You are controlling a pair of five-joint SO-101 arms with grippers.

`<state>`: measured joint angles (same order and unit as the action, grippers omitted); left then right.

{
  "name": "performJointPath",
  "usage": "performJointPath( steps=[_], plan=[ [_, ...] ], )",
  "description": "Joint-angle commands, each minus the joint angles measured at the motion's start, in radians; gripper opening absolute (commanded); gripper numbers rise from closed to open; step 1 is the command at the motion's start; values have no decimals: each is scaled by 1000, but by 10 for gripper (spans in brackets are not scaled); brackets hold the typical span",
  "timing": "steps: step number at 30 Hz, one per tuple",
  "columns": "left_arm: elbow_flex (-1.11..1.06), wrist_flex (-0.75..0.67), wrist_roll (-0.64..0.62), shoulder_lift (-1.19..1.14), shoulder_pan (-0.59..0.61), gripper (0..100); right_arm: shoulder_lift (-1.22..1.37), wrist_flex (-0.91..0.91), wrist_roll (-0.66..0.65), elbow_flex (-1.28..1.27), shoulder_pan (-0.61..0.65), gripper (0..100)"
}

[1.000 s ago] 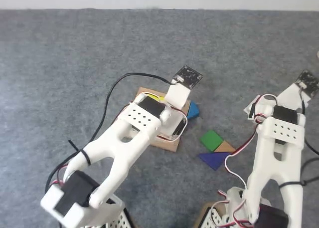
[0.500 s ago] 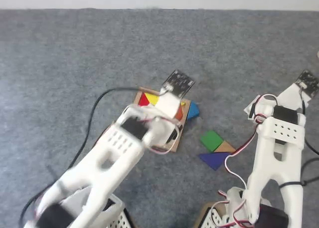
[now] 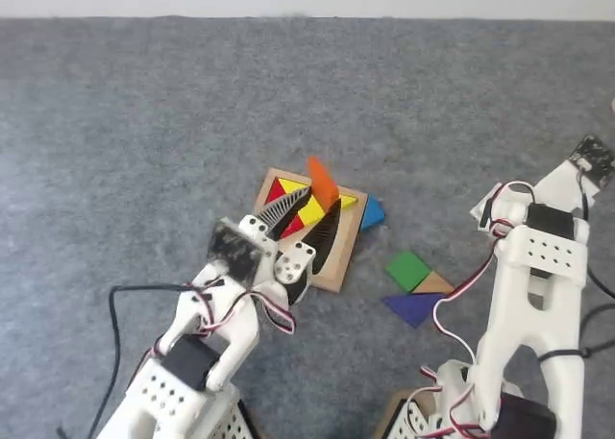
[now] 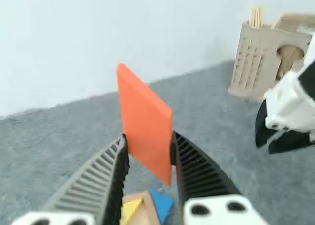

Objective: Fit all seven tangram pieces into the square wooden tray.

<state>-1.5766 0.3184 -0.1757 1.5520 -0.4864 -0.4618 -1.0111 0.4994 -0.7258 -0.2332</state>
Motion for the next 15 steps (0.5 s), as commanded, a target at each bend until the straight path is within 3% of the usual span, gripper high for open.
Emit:
performJointPath(
  steps=[1,6,11,15],
  plan=[
    [4,-28,-46,66,3,12,-48,16,-20,14,13,80],
    [5,34,-158,66,2,12,-48,16,-20,14,13,80],
    [16,89,-161,68,-34,12,-47,16,-20,14,13,80],
    [96,226,-160,66,-115,13,-47,16,-20,14,13,80]
  ],
)
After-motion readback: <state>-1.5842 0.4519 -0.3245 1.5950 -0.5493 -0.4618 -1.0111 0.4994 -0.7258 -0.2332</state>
